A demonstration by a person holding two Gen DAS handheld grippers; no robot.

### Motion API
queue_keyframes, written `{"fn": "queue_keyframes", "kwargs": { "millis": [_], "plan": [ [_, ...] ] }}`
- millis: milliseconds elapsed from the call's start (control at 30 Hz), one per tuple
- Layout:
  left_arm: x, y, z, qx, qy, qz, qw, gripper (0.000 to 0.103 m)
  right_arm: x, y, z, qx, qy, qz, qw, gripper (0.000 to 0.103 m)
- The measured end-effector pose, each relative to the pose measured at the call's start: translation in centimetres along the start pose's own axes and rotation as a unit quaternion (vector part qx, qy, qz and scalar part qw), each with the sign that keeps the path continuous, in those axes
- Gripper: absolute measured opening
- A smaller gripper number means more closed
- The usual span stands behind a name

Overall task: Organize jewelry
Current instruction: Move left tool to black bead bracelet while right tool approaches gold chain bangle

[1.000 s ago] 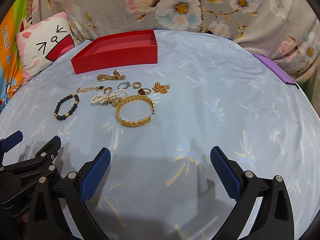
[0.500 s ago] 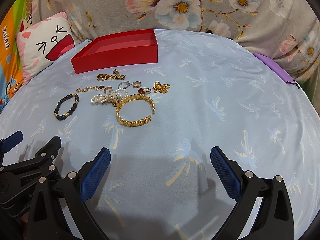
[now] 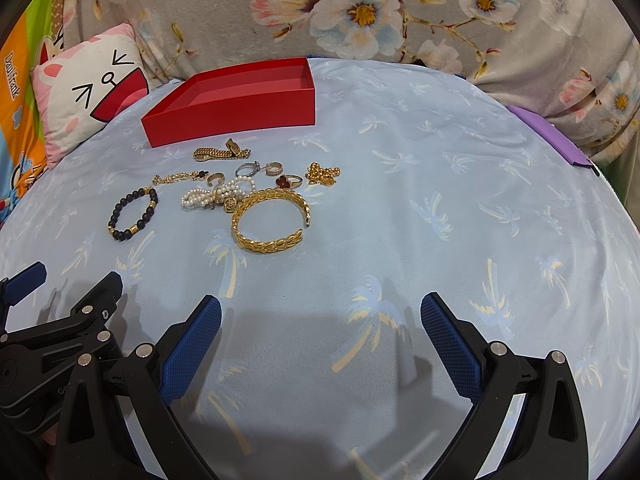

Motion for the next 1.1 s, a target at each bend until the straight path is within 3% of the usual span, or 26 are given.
{"fn": "queue_keyframes", "kwargs": {
  "millis": [333, 467, 667, 733, 900, 967, 1100],
  "plan": [
    [0.4, -0.2, 0.4, 0.009, 0.007, -0.001, 0.9999, 0.096, 0.1, 0.0, 0.2, -0.001, 0.001, 0.002, 1.0, 0.098],
    [-0.1, -0.2, 1.2, 0.043, 0.024, -0.004, 0.9987, 0.096, -0.2, -0.5, 0.3, -0.012, 0.007, 0.021, 1.0, 0.098],
    [-2.5, -0.7, 3.3, 0.065, 0.026, 0.0, 0.9975, 0.097, -3.0, -0.5, 0.7, -0.013, 0.009, 0.001, 1.0, 0.098],
    [-3.4, -1.5, 3.5, 0.059, 0.019, 0.002, 0.9981, 0.097, -4.0, -1.4, 1.1, -0.013, 0.017, 0.008, 1.0, 0.098],
    [-4.4, -3.3, 3.0, 0.096, 0.017, 0.024, 0.995, 0.097, -5.2, -3.6, 2.4, -0.019, 0.039, 0.031, 0.999, 0.098],
    [-4.7, -3.9, 2.6, 0.093, 0.008, 0.024, 0.9954, 0.097, -5.3, -4.3, 2.8, -0.017, 0.046, 0.036, 0.998, 0.096],
    [-5.2, -5.4, 1.7, 0.094, -0.003, 0.037, 0.9949, 0.097, -5.4, -5.6, 3.1, -0.017, 0.051, 0.051, 0.997, 0.08]
  ]
}}
Point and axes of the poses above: each gripper's, at about its wrist camera, not at the fingertips, and y roughly against the way its jaws point, z to its left, x to its underside, the point moved 6 cm from there along -y, roughly the way its jaws point, and after that the axes turned 6 degrees about z, right-handed, at the moved point
